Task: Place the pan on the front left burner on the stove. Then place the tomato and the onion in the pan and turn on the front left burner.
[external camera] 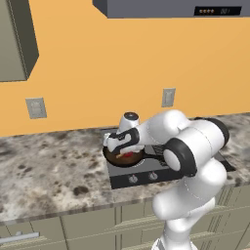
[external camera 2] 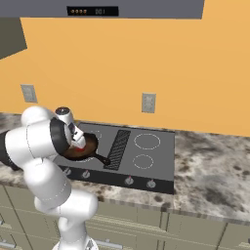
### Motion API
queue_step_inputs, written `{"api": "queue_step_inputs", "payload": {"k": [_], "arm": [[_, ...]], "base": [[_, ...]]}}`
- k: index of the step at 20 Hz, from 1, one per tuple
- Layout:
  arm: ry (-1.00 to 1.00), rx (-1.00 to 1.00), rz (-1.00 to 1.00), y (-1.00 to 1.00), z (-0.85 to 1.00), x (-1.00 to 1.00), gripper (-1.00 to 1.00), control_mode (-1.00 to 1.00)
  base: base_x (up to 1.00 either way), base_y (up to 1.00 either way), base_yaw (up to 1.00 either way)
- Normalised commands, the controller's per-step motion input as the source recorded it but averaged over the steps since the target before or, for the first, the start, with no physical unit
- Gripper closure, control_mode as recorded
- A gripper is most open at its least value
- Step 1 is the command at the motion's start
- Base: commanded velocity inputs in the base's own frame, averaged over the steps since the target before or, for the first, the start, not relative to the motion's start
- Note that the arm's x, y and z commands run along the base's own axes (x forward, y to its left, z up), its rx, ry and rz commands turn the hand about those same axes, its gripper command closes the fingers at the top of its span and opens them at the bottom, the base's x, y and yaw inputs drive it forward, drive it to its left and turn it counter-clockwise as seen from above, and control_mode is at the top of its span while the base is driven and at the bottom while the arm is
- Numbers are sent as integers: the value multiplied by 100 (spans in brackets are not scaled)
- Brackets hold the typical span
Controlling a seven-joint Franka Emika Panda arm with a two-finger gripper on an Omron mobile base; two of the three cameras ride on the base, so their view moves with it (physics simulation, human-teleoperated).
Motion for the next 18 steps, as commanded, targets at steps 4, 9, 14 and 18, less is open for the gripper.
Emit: {"api": "queue_step_inputs", "payload": {"k": [4, 9, 14, 18], "arm": [[0, 0, 0, 0, -15, 5, 100, -100], [0, 0, 0, 1, -3, 6, -100, -100], [0, 0, 0, 0, -1, 8, -100, -100], [0, 0, 0, -12, 0, 14, -100, -100]], "base": [[0, 0, 0], [0, 0, 0], [0, 0, 0], [0, 0, 0]]}}
